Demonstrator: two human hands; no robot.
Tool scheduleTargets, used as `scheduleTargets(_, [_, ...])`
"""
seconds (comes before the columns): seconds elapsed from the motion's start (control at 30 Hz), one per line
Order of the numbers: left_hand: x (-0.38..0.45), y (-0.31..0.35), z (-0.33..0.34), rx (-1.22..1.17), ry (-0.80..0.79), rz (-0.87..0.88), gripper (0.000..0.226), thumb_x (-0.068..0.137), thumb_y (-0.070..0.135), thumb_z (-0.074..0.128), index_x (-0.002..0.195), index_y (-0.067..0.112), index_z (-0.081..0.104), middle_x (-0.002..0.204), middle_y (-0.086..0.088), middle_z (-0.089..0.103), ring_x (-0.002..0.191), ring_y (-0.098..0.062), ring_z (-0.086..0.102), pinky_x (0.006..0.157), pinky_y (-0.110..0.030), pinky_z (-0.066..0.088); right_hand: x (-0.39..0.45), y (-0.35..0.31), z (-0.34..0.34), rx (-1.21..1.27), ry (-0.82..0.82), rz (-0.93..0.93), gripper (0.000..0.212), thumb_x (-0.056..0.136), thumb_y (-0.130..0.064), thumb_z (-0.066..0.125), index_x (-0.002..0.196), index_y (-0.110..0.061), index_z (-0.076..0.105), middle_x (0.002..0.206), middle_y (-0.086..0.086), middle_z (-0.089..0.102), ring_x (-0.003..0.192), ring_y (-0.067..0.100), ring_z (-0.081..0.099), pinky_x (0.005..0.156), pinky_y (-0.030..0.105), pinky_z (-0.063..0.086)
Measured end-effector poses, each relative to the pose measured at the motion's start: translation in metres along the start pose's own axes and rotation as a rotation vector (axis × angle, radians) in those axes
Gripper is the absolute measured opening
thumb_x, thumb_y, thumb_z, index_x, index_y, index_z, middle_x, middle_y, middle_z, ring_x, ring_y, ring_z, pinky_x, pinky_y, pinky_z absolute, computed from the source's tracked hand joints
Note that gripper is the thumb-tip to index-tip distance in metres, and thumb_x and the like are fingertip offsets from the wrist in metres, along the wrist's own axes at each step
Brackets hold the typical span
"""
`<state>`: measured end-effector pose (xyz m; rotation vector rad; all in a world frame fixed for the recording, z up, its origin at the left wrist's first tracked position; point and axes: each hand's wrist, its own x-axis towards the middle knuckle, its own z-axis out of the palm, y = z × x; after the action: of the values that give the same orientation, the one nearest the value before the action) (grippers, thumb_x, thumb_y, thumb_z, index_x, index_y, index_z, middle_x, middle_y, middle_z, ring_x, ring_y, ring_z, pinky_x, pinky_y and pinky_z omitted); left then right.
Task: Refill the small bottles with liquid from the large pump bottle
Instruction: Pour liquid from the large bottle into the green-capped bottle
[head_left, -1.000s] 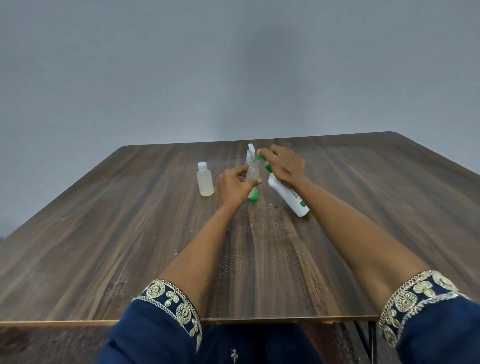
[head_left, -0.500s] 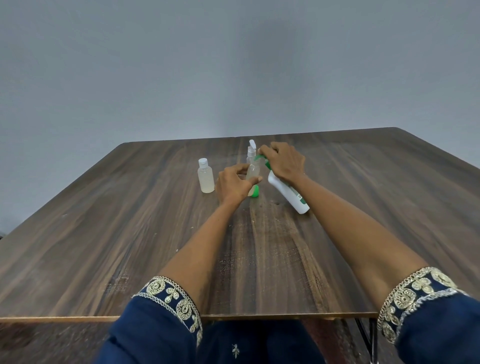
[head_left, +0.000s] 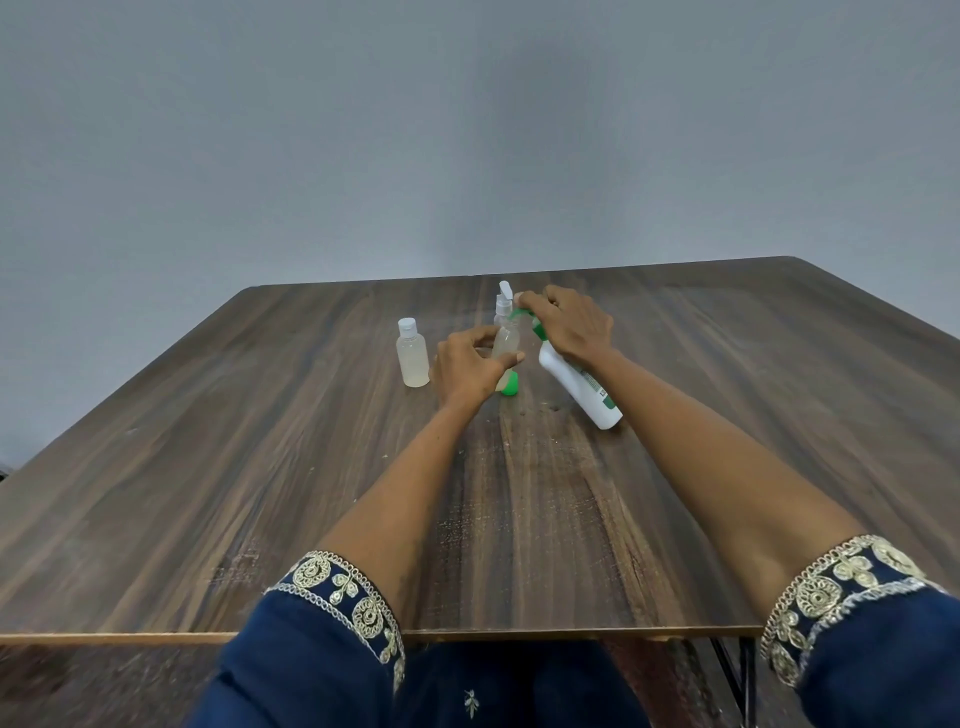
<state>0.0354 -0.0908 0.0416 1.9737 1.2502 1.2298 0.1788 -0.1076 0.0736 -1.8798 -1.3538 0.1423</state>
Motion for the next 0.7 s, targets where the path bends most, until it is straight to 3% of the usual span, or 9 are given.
scheduleTargets(0.07, [-0.0005, -0.0012, 0.0007, 0.002, -0.002, 0.005, 0.046, 0.067, 0.036, 0.081, 0.108, 0.017, 0.07, 0.101, -0.002, 0.072, 0.085, -0.01, 0.064, 0.073, -0.026, 0.051, 0.0005, 0.0012, 0.0008, 0.004, -0.009, -0.006, 0.068, 0.076, -0.064, 0.034, 0.089, -0.003, 0.062, 0.074, -0.002, 0.056, 0.072, 0.018, 0.049, 0.06, 0.03, 0.027])
scheduleTargets(0.2, [-0.0005, -0.0028, 0.0024, 0.003, -0.002, -0.002, 0.047, 0.066, 0.036, 0.082, 0.107, 0.017, 0.07, 0.1, -0.001, 0.072, 0.085, -0.01, 0.065, 0.075, -0.03, 0.054, 0.0022, 0.0047, 0.0032, 0.017, 0.012, -0.017, 0.047, 0.092, -0.048, 0.045, 0.085, -0.005, 0.062, 0.079, 0.002, 0.061, 0.074, 0.018, 0.05, 0.06, 0.029, 0.03])
scheduleTargets(0.37, [-0.0003, -0.0042, 0.0028, 0.018, -0.027, -0.023, 0.046, 0.066, 0.036, 0.082, 0.107, 0.019, 0.07, 0.098, 0.002, 0.072, 0.083, -0.008, 0.063, 0.073, -0.026, 0.051, 0.0007, 0.0043, 0.0055, -0.01, 0.06, -0.017, 0.047, 0.087, -0.045, 0.041, 0.081, -0.003, 0.063, 0.076, 0.007, 0.061, 0.07, 0.02, 0.049, 0.057, 0.027, 0.028])
scheduleTargets(0.53, [0.0001, -0.0022, 0.004, 0.005, -0.012, -0.018, 0.046, 0.066, 0.036, 0.082, 0.107, 0.02, 0.07, 0.099, 0.002, 0.072, 0.084, -0.01, 0.064, 0.076, -0.031, 0.054, 0.0017, 0.0026, 0.0024, -0.025, 0.036, -0.04, 0.046, 0.088, -0.046, 0.039, 0.08, -0.006, 0.059, 0.075, 0.003, 0.055, 0.072, 0.019, 0.047, 0.056, 0.027, 0.026])
scheduleTargets(0.7, [0.0015, 0.0004, 0.0026, 0.016, -0.015, -0.018, 0.047, 0.068, 0.039, 0.08, 0.11, 0.02, 0.069, 0.102, 0.003, 0.072, 0.082, -0.005, 0.06, 0.068, -0.022, 0.044, 0.0037, 0.0049, 0.0008, -0.031, -0.009, -0.016, 0.041, 0.094, -0.05, 0.041, 0.082, -0.014, 0.056, 0.069, -0.009, 0.05, 0.074, 0.017, 0.048, 0.06, 0.03, 0.027])
